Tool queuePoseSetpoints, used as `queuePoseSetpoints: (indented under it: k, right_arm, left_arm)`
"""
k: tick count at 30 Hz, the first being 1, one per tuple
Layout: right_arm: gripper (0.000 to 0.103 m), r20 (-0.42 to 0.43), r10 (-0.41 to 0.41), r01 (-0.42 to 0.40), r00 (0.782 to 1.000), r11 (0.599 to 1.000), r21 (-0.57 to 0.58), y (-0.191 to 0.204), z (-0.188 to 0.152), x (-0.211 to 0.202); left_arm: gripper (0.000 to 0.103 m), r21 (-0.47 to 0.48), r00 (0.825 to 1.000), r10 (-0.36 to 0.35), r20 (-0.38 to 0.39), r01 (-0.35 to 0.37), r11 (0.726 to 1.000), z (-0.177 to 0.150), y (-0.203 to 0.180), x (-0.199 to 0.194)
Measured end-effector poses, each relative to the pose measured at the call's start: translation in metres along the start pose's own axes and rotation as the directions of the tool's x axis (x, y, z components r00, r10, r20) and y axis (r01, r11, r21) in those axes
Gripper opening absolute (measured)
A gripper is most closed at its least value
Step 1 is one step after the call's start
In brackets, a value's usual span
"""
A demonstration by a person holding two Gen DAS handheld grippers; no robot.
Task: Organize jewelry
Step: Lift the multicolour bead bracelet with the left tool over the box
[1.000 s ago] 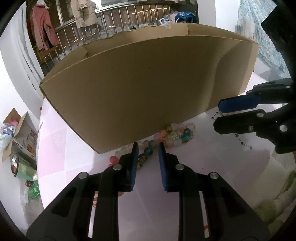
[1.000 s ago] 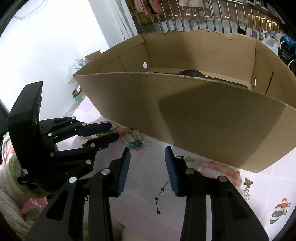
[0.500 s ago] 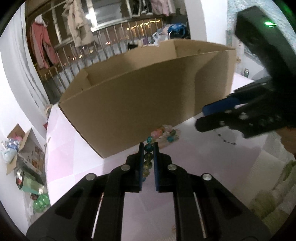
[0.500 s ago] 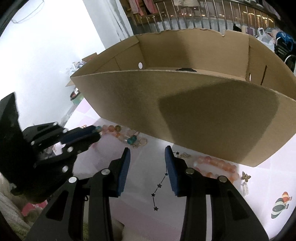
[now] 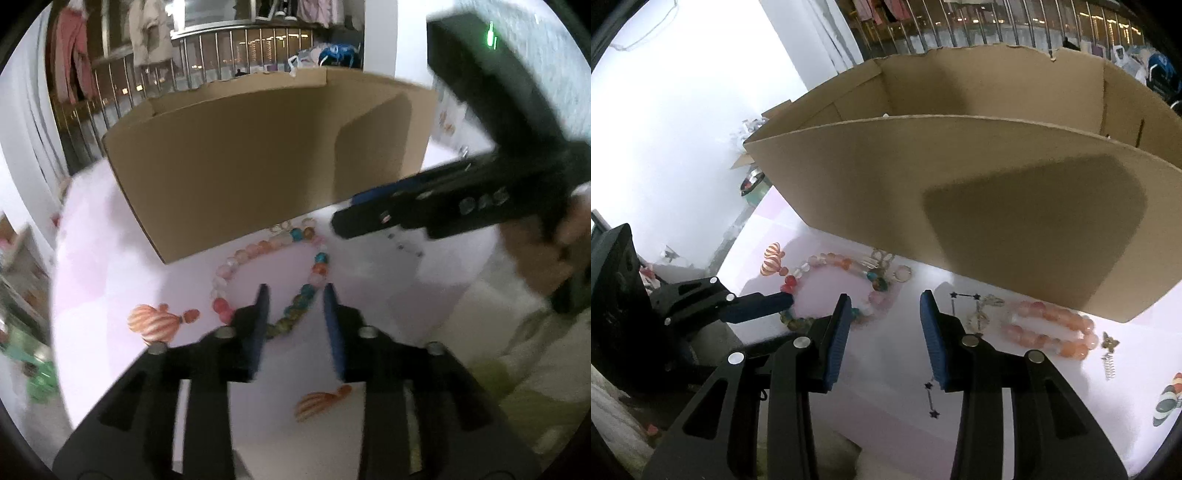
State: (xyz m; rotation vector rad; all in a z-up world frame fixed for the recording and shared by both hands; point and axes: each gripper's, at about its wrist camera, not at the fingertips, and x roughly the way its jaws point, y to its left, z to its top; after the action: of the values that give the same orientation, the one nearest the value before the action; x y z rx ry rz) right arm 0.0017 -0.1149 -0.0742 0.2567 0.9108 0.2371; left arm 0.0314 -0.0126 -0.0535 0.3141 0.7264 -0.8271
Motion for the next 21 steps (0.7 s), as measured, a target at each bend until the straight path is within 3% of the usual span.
queuePoseSetpoints:
  k: [3, 8, 15, 21]
  right_arm:
    - [0.037, -0.005, 0.007, -0.007, 1.000, 1.000, 0.001, 0.003, 0.001, 0.004]
    - [0.032, -0.023, 0.002, -0.002, 1.000, 1.000, 0.005, 0.008, 0.001, 0.013]
    - [0.029, -0.041, -0.028, 0.028, 0.999, 1.000, 0.006, 0.013, 0.002, 0.023]
    - [0.028, -0.051, -0.036, 0.036, 0.998, 0.999, 0.011, 0.020, 0.006, 0.029]
  left_arm:
    - [0.031, -0.103, 0.998, -0.052, 0.023, 0.054, 0.993, 0.000, 0.016, -0.006]
    - [0.031, -0.204, 0.999, 0.035, 0.006, -0.033, 0.978, 0.006, 0.040, -0.001]
    - [0.030, -0.179, 0.993, 0.093, -0.077, -0.106, 0.978, 0.016, 0.046, 0.026]
    - [0.014, -0.140, 0.989, 0.116, -0.090, -0.128, 0.982, 0.018, 0.042, 0.032]
